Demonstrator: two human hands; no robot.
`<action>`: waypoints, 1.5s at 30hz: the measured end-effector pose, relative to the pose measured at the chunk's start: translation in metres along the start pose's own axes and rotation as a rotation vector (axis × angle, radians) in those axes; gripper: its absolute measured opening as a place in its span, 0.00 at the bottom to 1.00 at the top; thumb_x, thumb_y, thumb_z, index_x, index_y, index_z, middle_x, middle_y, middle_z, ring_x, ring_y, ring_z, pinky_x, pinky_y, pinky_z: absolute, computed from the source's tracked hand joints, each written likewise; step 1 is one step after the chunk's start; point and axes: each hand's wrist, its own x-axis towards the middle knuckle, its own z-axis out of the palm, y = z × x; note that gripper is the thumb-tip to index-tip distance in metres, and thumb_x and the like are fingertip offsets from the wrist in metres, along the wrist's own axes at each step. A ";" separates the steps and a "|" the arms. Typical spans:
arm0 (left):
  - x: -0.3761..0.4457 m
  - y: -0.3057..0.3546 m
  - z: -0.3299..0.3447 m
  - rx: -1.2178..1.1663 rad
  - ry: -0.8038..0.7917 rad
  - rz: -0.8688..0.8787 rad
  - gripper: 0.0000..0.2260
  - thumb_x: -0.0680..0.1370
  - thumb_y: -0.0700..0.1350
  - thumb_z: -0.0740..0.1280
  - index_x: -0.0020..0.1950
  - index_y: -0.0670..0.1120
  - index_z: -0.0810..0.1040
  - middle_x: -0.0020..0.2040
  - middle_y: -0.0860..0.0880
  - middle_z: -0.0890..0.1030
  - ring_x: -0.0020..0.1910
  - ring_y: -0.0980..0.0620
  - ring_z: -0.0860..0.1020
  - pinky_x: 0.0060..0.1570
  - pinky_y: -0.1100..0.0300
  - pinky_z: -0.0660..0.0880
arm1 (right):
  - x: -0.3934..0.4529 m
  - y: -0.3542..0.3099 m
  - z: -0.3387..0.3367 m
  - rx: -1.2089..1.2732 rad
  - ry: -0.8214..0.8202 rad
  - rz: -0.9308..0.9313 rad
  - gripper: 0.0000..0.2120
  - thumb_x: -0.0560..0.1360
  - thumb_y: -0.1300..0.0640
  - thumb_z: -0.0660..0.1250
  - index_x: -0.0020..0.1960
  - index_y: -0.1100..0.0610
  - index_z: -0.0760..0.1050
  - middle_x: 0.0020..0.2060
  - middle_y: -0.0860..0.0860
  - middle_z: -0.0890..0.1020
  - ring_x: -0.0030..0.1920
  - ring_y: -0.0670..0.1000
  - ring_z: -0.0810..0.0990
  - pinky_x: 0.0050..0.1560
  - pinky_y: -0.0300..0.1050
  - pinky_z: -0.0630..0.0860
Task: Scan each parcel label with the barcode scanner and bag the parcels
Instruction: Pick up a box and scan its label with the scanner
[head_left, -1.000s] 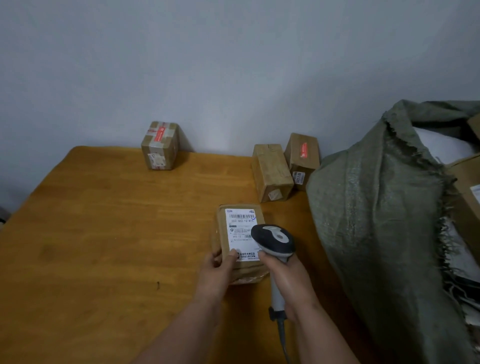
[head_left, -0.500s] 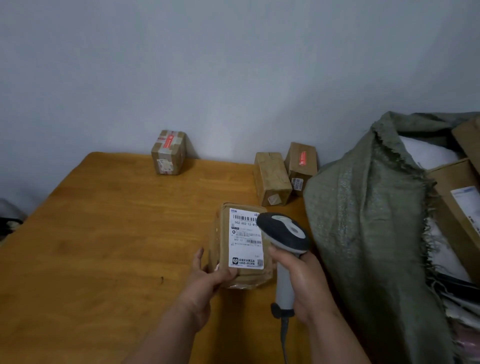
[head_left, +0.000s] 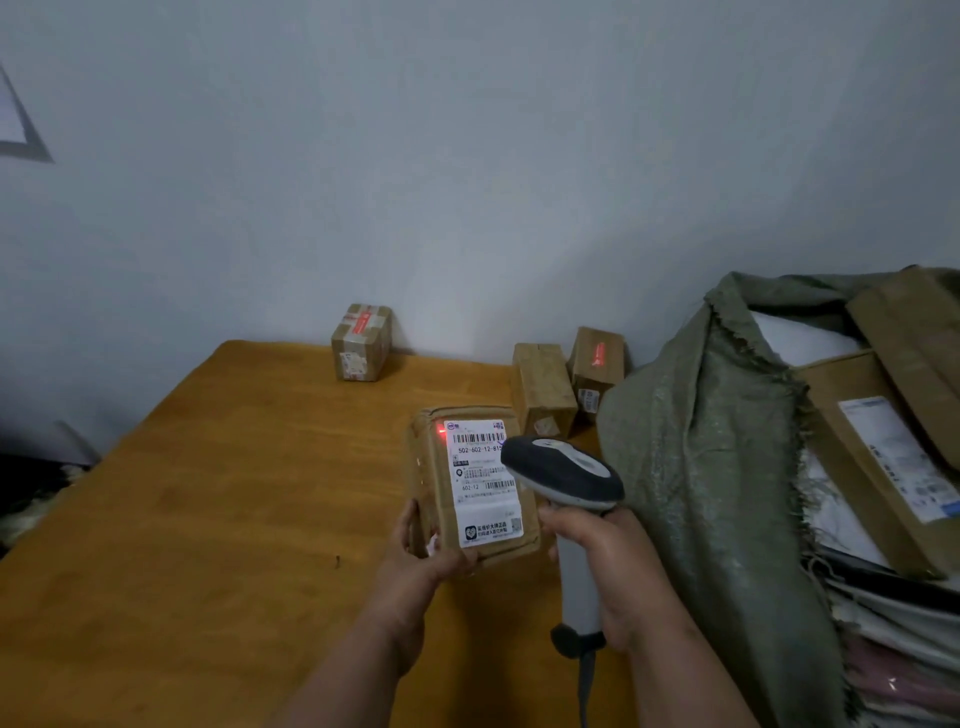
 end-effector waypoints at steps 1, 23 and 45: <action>-0.003 0.000 0.001 -0.002 0.008 0.003 0.54 0.59 0.38 0.80 0.80 0.54 0.58 0.66 0.49 0.76 0.64 0.45 0.76 0.69 0.42 0.69 | -0.004 -0.001 -0.001 -0.005 -0.002 -0.006 0.08 0.73 0.60 0.73 0.49 0.48 0.82 0.32 0.40 0.84 0.33 0.37 0.81 0.42 0.43 0.70; -0.048 -0.011 0.010 0.007 0.017 0.028 0.51 0.63 0.30 0.78 0.79 0.53 0.59 0.63 0.49 0.79 0.60 0.46 0.78 0.53 0.53 0.77 | -0.064 -0.008 -0.018 -0.065 0.022 -0.071 0.09 0.73 0.60 0.73 0.48 0.47 0.82 0.34 0.41 0.85 0.32 0.39 0.81 0.39 0.40 0.71; -0.064 0.025 0.034 -0.085 -0.272 -0.031 0.42 0.63 0.40 0.77 0.74 0.53 0.66 0.60 0.48 0.82 0.59 0.46 0.79 0.51 0.52 0.73 | -0.083 -0.007 -0.036 0.143 0.370 -0.087 0.20 0.68 0.57 0.79 0.59 0.51 0.78 0.50 0.49 0.84 0.52 0.51 0.81 0.47 0.47 0.76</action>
